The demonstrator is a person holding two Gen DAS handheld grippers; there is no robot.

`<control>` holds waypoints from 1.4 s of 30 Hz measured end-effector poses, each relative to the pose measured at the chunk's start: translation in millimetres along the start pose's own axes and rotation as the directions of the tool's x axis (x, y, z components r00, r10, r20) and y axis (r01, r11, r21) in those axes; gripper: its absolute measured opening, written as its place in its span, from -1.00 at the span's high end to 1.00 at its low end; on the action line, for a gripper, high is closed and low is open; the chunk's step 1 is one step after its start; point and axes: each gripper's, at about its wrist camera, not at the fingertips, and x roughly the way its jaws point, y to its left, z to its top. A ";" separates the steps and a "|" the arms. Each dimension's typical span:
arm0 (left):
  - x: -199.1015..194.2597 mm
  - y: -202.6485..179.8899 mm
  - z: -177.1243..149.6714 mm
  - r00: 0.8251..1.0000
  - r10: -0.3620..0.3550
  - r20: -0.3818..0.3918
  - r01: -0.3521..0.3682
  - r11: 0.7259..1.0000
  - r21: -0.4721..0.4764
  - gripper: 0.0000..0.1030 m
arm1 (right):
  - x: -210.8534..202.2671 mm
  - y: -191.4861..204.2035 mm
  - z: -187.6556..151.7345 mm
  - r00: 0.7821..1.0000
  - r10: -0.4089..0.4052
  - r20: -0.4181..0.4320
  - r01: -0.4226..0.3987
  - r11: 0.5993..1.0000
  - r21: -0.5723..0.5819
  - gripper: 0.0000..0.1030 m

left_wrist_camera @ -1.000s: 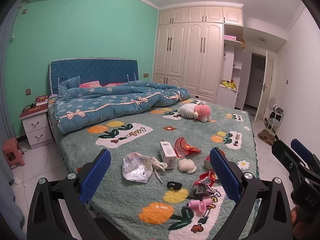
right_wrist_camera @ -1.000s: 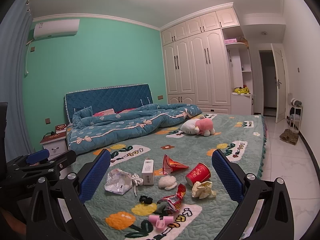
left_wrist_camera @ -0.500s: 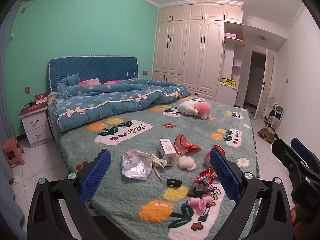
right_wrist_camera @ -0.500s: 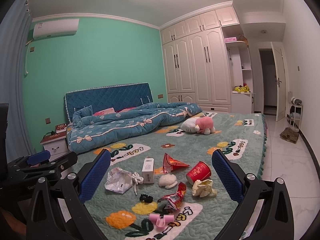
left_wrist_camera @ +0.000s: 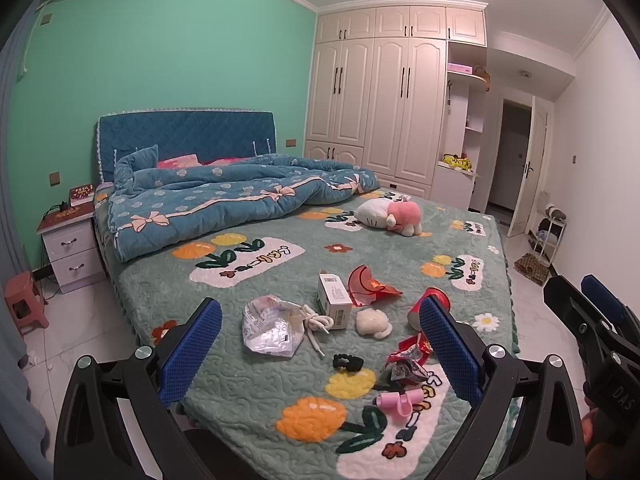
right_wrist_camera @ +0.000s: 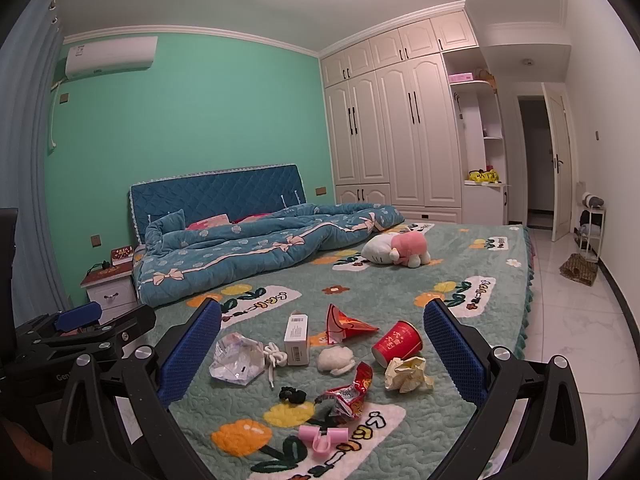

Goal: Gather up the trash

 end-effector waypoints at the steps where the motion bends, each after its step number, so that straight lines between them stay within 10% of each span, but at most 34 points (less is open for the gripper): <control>1: 0.3 0.4 -0.6 1.000 0.000 -0.001 0.000 1.000 -0.001 -0.89 | -0.2 -0.7 0.4 1.000 0.000 0.001 0.000 1.000 0.000 -0.93; 42: 2.2 -0.1 -14.6 1.000 0.000 -0.015 0.000 1.000 0.002 -0.89 | 1.5 0.8 -3.9 1.000 0.006 0.004 -0.006 1.000 0.001 -0.93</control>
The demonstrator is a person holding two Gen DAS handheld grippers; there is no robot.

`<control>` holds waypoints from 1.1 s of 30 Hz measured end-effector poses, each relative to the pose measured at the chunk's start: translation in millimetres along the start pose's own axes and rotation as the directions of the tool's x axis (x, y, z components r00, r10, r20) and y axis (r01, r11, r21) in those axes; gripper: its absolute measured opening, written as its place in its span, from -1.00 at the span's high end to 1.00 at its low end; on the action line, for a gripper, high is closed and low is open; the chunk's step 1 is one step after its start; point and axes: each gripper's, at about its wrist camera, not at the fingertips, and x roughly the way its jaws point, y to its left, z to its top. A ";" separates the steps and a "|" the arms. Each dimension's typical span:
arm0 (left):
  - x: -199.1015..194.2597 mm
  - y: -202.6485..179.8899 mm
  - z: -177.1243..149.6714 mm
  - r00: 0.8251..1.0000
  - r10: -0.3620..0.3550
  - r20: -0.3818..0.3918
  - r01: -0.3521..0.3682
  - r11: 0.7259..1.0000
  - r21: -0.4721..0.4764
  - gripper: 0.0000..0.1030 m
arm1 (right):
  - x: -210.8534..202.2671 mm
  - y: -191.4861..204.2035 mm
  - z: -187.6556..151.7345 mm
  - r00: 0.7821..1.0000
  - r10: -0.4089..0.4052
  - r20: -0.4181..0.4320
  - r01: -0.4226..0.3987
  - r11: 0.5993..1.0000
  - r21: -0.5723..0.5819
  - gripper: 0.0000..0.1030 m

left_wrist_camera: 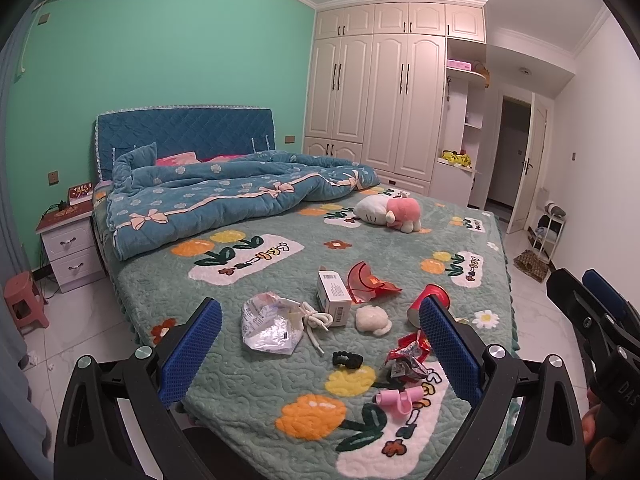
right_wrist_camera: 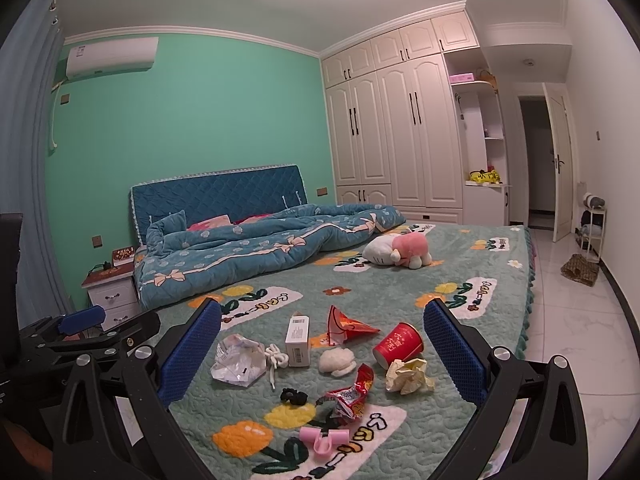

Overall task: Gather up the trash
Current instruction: 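Move the right tool down toward the red snack wrapper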

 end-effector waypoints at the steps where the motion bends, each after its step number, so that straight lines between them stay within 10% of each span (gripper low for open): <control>1: 0.1 -0.1 0.2 1.000 0.002 -0.002 -0.002 1.000 0.001 -0.89 | 0.0 -0.1 0.9 1.000 0.002 -0.001 -0.002 1.000 -0.003 -0.93; 18: 8.2 -18.0 17.1 0.996 -0.023 -0.087 0.029 0.998 0.063 -0.89 | -5.7 -23.0 8.7 0.996 -0.022 -0.088 0.022 1.000 -0.004 -0.93; 33: 62.6 -16.1 10.5 0.955 -0.044 -0.293 0.059 0.997 0.041 -0.89 | 60.4 -26.6 -19.5 0.958 0.017 -0.287 -0.010 1.000 0.026 -0.93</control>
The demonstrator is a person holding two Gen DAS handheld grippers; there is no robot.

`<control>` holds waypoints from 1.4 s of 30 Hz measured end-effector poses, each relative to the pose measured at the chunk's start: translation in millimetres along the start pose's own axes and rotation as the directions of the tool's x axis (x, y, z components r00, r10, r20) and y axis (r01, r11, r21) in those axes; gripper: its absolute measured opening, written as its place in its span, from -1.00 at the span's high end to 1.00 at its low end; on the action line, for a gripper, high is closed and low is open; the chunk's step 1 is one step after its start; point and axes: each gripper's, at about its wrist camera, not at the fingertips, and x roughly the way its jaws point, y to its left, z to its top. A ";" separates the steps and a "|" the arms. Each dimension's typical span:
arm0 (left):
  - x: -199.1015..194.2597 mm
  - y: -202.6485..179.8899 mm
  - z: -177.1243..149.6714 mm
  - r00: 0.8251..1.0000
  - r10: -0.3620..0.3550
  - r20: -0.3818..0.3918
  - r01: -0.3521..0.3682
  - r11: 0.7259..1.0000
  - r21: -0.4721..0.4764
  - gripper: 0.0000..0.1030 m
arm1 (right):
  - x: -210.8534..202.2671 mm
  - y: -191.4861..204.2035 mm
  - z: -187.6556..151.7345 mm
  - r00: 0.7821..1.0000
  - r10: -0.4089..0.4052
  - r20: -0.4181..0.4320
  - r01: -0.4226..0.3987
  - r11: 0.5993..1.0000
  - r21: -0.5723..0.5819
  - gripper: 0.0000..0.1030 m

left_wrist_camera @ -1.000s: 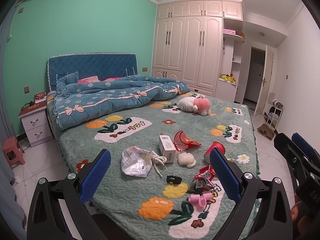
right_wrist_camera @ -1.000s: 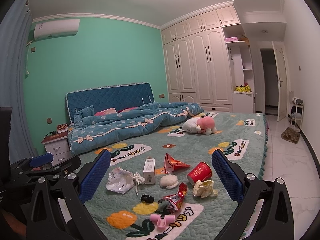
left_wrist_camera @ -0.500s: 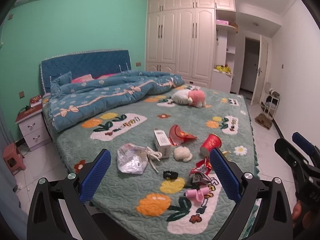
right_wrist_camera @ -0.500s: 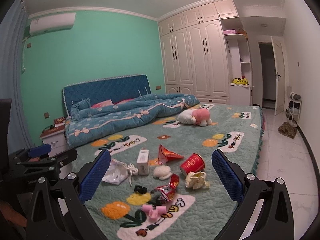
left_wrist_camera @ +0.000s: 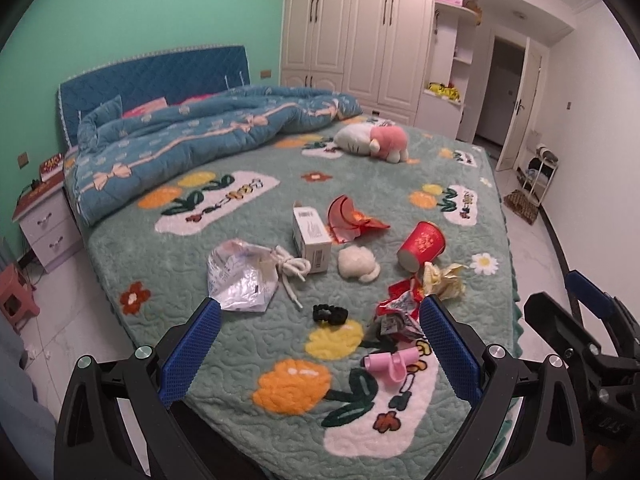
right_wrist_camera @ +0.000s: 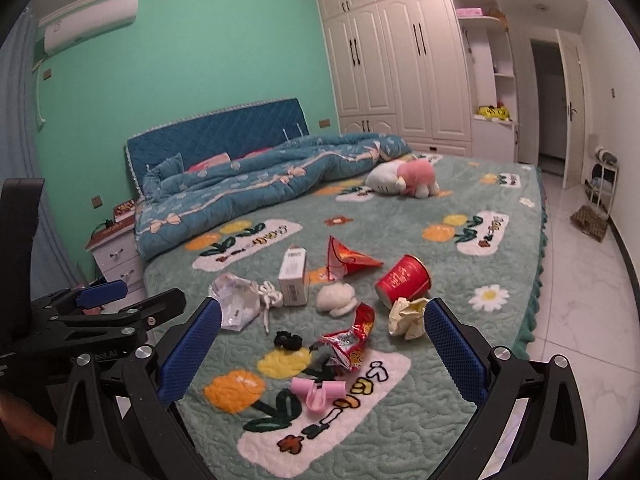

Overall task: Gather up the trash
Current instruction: 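Move the right tool down toward the red snack wrapper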

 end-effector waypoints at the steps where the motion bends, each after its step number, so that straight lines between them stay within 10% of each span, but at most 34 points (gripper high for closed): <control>1: 4.1 4.7 2.0 1.000 0.006 -0.012 -0.006 1.000 -0.008 -0.89 | 4.3 0.4 -0.6 1.000 -0.005 -0.004 0.005 1.000 -0.008 -0.93; 42: 132.3 3.6 -17.9 0.938 -0.049 -0.343 0.069 0.997 0.046 -0.89 | 179.4 -44.2 -14.6 0.893 0.191 -0.408 -0.128 0.976 0.177 -0.71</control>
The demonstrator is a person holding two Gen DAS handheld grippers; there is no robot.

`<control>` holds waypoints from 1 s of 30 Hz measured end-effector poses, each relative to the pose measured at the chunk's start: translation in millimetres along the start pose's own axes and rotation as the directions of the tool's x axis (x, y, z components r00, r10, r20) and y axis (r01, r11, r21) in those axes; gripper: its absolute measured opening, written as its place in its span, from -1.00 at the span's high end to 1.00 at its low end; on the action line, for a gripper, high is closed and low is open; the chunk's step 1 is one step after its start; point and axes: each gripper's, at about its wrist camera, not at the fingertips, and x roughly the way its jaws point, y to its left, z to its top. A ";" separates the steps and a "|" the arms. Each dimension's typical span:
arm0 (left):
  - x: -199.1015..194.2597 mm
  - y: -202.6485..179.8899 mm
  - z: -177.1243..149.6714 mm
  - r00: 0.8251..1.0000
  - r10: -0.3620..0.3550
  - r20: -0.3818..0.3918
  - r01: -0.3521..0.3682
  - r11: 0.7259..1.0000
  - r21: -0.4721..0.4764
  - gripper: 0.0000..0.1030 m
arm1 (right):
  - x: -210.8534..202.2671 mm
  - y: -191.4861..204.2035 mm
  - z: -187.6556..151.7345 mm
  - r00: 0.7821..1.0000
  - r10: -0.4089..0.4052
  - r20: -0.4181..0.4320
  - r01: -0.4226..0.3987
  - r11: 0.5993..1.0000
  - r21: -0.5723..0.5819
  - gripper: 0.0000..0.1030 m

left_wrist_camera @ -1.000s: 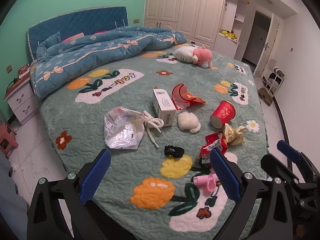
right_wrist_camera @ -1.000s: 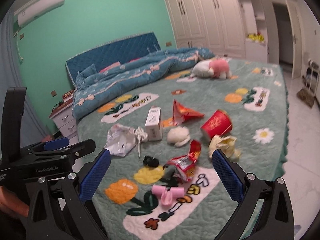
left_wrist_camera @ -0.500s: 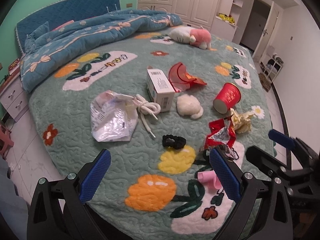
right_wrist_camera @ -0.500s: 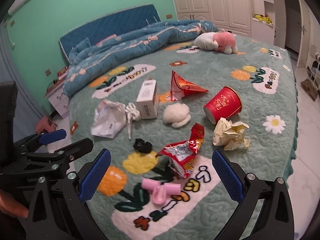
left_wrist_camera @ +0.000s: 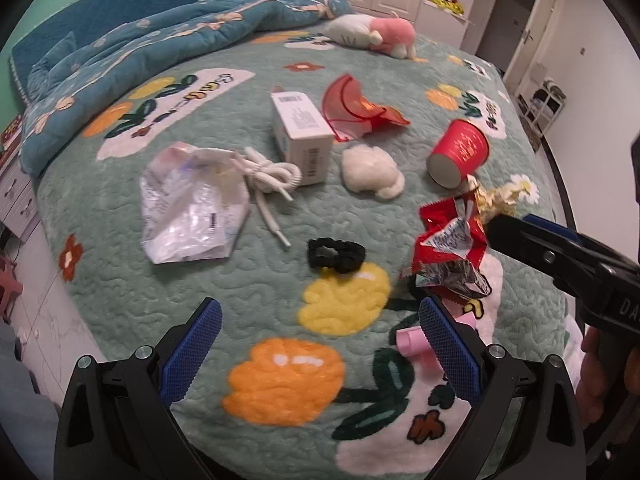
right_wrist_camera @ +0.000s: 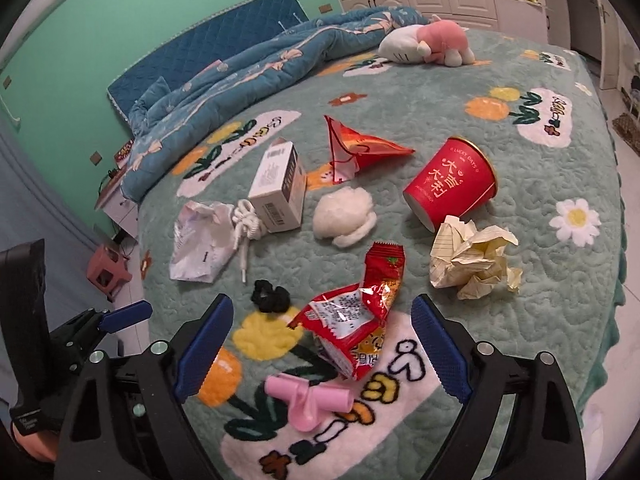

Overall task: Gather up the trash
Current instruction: 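Move the right tool down toward the red snack wrapper, then close the right tool on the red snack wrapper while the left tool grasps the pink clip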

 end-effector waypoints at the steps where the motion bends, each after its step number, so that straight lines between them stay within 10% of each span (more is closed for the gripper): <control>1: 1.8 -2.5 -0.4 1.000 -0.005 -0.003 0.005 1.000 0.008 -0.89 | 4.6 -3.1 0.8 1.000 0.006 -0.013 -0.005 1.000 0.011 -0.64; 13: 16.8 -18.5 -3.8 0.998 -0.053 -0.038 0.056 0.996 0.069 -0.89 | 44.6 -29.6 1.7 0.995 -0.030 -0.095 0.035 0.998 0.045 -0.43; 19: 22.7 -25.3 -5.8 0.995 -0.086 -0.057 0.090 0.993 0.079 -0.89 | 63.1 -37.8 -1.0 0.991 0.003 -0.135 0.006 0.998 0.070 -0.01; 22: 24.0 -26.0 -6.6 0.991 -0.111 -0.071 0.116 0.991 0.069 -0.89 | 69.0 -38.0 -4.1 0.988 0.018 -0.152 -0.009 0.998 0.061 0.60; 30: 22.8 -35.8 -10.1 0.980 -0.165 -0.108 0.167 0.986 0.007 -0.89 | 25.6 -30.9 -1.3 1.000 -0.029 -0.005 0.029 1.000 0.001 0.74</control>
